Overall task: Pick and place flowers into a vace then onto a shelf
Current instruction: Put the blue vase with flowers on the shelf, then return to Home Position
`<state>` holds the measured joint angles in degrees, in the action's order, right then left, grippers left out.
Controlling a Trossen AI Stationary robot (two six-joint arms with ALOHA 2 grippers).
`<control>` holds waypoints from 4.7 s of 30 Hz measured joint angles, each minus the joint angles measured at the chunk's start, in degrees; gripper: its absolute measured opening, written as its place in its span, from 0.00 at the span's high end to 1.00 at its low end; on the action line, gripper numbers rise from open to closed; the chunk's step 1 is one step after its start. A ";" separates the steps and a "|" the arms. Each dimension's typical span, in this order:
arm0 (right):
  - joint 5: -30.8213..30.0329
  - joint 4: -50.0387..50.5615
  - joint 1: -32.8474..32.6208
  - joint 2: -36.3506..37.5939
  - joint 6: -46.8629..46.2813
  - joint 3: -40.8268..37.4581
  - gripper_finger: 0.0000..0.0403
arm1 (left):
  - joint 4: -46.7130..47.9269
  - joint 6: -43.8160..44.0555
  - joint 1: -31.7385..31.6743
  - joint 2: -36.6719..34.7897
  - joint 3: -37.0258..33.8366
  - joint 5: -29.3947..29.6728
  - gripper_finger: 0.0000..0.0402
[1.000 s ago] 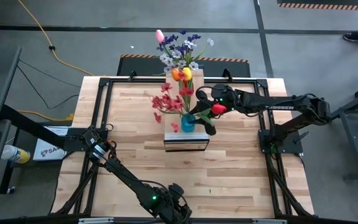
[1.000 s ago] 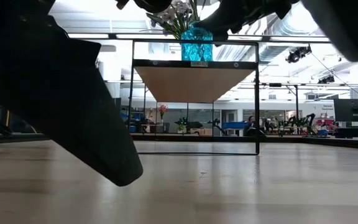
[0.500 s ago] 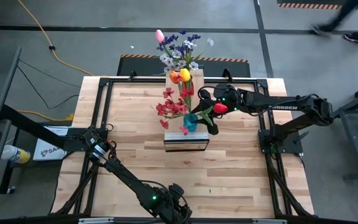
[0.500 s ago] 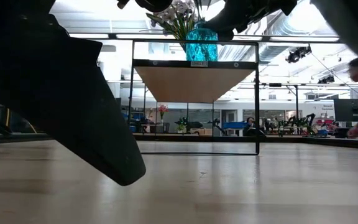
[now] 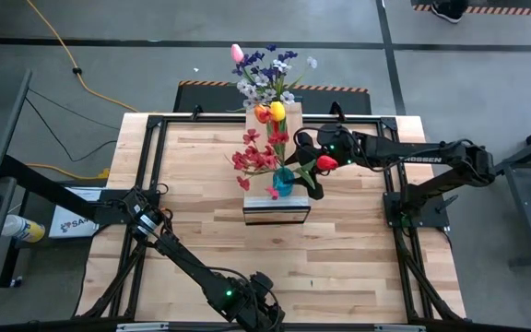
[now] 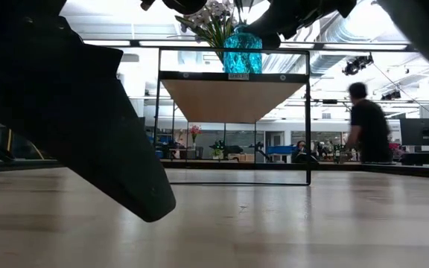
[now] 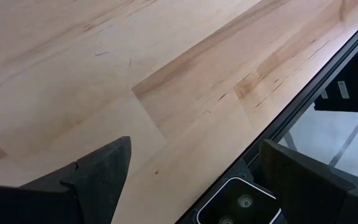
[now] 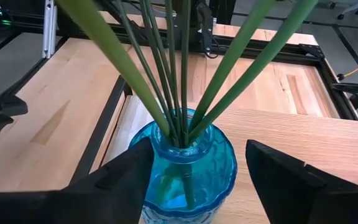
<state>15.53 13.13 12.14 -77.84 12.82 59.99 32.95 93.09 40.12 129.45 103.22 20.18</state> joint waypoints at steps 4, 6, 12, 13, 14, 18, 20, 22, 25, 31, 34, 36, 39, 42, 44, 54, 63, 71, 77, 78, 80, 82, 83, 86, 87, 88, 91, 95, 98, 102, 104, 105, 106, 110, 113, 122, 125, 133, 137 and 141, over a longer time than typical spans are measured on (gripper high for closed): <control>-1.31 0.61 -0.02 0.00 0.08 0.00 0.36 | 0.00 0.00 0.00 0.00 0.00 0.00 0.04; -1.37 1.04 -0.02 0.02 0.06 0.00 0.36 | 0.00 -0.01 0.00 0.00 0.00 0.00 0.04; -0.82 1.67 -0.02 0.36 0.06 -0.02 0.36 | 0.02 0.01 0.00 0.00 0.00 0.00 0.04; -0.68 1.79 -0.02 0.50 -0.08 -0.04 0.36 | 0.02 -0.01 0.00 0.00 0.00 0.00 0.04; -0.64 1.97 0.00 0.90 -0.35 -0.08 0.36 | 0.02 -0.02 0.00 0.00 0.00 0.00 0.04; -0.59 2.73 0.00 2.35 -0.64 -0.17 0.36 | 0.09 -0.02 0.00 0.00 0.00 0.00 0.04; -0.49 2.97 -0.02 3.11 -0.62 -0.19 0.36 | 0.12 -0.02 0.00 0.00 0.00 0.00 0.04; -0.08 3.09 -0.02 3.30 -0.63 -0.22 0.36 | 0.17 -0.08 0.00 0.00 0.00 0.00 0.04; 1.25 3.14 0.00 3.12 -1.73 -0.22 0.36 | 0.16 -0.21 0.00 0.00 0.00 0.02 0.04; 1.96 2.47 0.00 2.14 -1.88 -0.15 0.36 | -0.21 0.11 0.00 0.00 0.00 0.01 0.04; 1.79 2.48 0.00 2.14 -1.90 -0.15 0.36 | -0.39 0.16 0.00 0.00 0.00 0.02 0.04; 1.73 2.47 0.00 2.14 -2.22 -0.15 0.36 | -0.37 0.16 0.00 0.00 0.00 0.02 0.04; 1.66 2.44 0.00 2.14 -1.99 -0.15 0.36 | -0.37 0.16 0.00 0.00 0.00 0.02 0.04; 1.55 2.34 0.00 2.14 -1.10 -0.13 0.36 | -0.37 0.16 -0.02 0.00 0.00 0.02 0.04; 1.54 2.29 0.00 2.14 -0.90 -0.13 0.36 | -0.37 0.18 -0.02 0.00 0.00 0.02 0.04; 1.25 2.27 -0.02 2.14 0.12 -0.07 0.36 | -0.35 0.20 -0.02 0.00 0.00 0.04 0.04; 1.27 2.05 -0.02 2.14 1.37 -0.07 0.36 | -0.31 0.20 -0.02 0.00 0.00 0.04 0.04; 1.29 1.98 -0.06 2.14 2.68 -0.07 0.34 | -0.28 0.20 -0.02 0.00 0.00 0.04 0.04; 1.03 1.94 -0.04 2.14 2.68 -0.07 0.25 | -0.24 0.20 -0.02 0.00 0.00 0.04 0.04; 0.91 1.94 -0.04 2.14 2.68 -0.06 0.24 | -0.24 0.20 -0.02 0.00 0.00 0.04 0.04; 0.88 1.94 -0.04 2.14 2.66 -0.04 0.21 | -0.25 0.20 -0.02 0.00 0.00 0.04 0.04; 0.89 1.98 -0.04 2.25 2.66 -0.04 0.18 | -0.24 0.20 -0.02 0.00 0.00 0.04 0.04; 0.90 2.03 -0.04 2.45 2.66 -0.04 0.16 | -0.24 0.20 -0.02 0.00 0.00 0.04 0.04; 0.92 2.50 -0.04 3.20 2.42 -0.09 0.13 | -0.24 0.20 -0.02 0.00 0.00 0.04 0.04; 0.93 2.60 -0.04 3.44 2.21 -0.14 0.13 | -0.25 0.20 -0.02 0.00 0.00 0.04 0.04; 0.93 2.78 -0.04 3.77 1.71 -0.15 0.13 | -0.26 0.20 -0.02 0.00 0.00 0.04 0.04; 1.07 2.86 -0.04 4.00 1.15 -0.17 0.12 | -0.24 0.20 -0.04 0.00 0.00 0.07 0.04; 1.09 3.64 -0.04 4.02 1.13 -0.15 0.12 | -0.26 0.20 -0.04 0.00 0.00 0.38 0.04; 1.10 4.25 -0.04 4.02 1.15 -0.16 0.12 | -0.26 0.20 -0.04 0.00 0.00 0.47 0.04; 0.09 5.25 -0.04 4.05 1.13 -0.15 0.12 | -0.26 0.20 -0.04 0.00 0.00 0.52 0.04; -1.32 5.60 -0.04 4.10 1.13 -0.13 0.12 | -0.28 0.22 -0.04 0.00 0.00 0.52 0.04; -1.95 5.69 -0.03 4.11 1.13 -0.12 0.12 | -0.28 0.22 -0.04 0.00 0.00 0.52 0.04; -2.47 5.78 -0.02 4.11 1.13 -0.11 0.12 | -0.28 0.22 -0.04 0.00 0.00 0.52 0.04; -3.56 6.74 -0.02 4.35 1.20 -0.13 0.12 | -0.28 0.22 -0.04 0.00 0.00 0.52 0.04; -3.82 8.05 0.00 4.84 1.28 -0.13 0.12 | -0.28 0.22 -0.04 0.00 0.00 0.52 0.04; -6.88 11.34 0.00 7.71 1.81 -0.13 0.12 | -0.24 0.16 -0.02 0.00 0.00 0.51 0.04; -7.06 11.57 0.00 9.02 1.79 -0.13 0.12 | -0.20 0.16 -0.02 0.00 0.00 0.51 0.04; -14.29 14.76 0.00 12.69 4.27 -0.13 0.12 | -0.26 0.16 -0.02 0.00 0.00 0.50 0.04; -19.32 17.62 0.03 14.42 4.75 -0.11 0.12 | -0.28 0.16 -0.02 0.00 0.00 0.50 0.04; -22.40 19.60 1.05 16.37 5.31 -0.11 0.12 | -0.29 0.16 -0.02 0.00 0.00 0.48 0.04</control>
<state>-6.88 32.72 13.18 -61.47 18.13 59.88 32.66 93.25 40.10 129.45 103.22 20.67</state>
